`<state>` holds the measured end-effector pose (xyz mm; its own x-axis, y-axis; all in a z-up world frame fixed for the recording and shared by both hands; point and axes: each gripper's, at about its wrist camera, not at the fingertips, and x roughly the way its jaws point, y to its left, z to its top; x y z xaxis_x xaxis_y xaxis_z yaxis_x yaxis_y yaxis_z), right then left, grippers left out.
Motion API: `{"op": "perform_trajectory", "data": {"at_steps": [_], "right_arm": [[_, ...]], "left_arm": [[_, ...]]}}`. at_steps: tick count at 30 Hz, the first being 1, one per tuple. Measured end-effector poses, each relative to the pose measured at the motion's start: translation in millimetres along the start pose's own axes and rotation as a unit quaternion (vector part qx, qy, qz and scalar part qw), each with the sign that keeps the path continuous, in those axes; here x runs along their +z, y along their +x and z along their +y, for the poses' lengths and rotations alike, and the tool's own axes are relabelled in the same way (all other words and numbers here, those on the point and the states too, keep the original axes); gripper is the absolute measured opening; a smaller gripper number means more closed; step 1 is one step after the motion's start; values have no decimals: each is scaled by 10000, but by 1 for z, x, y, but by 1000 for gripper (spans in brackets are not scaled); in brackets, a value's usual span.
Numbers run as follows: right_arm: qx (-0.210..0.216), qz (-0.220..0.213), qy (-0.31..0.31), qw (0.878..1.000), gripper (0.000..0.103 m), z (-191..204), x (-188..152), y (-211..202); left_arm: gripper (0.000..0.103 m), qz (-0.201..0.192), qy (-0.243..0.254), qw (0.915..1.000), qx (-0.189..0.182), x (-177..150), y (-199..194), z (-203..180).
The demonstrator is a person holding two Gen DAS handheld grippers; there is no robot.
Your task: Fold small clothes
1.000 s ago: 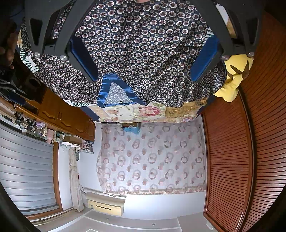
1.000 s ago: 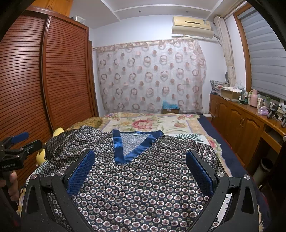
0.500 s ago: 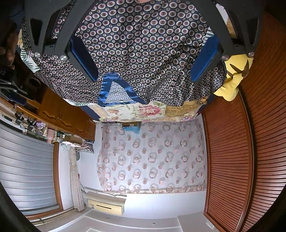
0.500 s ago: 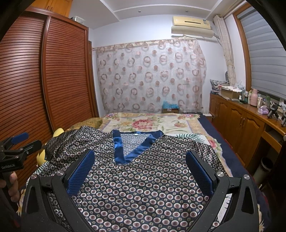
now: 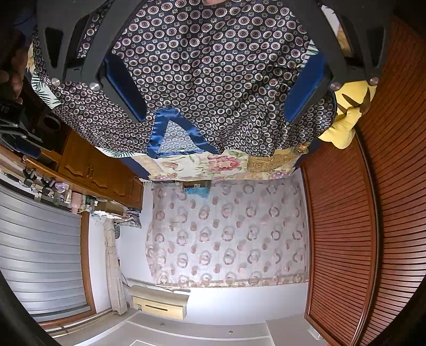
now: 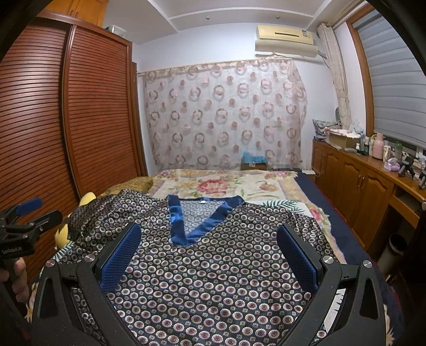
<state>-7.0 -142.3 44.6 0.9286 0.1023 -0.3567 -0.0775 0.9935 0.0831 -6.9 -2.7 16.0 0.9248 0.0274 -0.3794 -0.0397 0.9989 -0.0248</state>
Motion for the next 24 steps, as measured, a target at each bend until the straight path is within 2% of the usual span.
{"op": "perform_trajectory", "data": {"at_steps": [24], "right_arm": [[31, -71, 26, 10000, 103, 7, 11, -8]], "left_arm": [[103, -55, 28, 10000, -25, 8, -10, -4]]}}
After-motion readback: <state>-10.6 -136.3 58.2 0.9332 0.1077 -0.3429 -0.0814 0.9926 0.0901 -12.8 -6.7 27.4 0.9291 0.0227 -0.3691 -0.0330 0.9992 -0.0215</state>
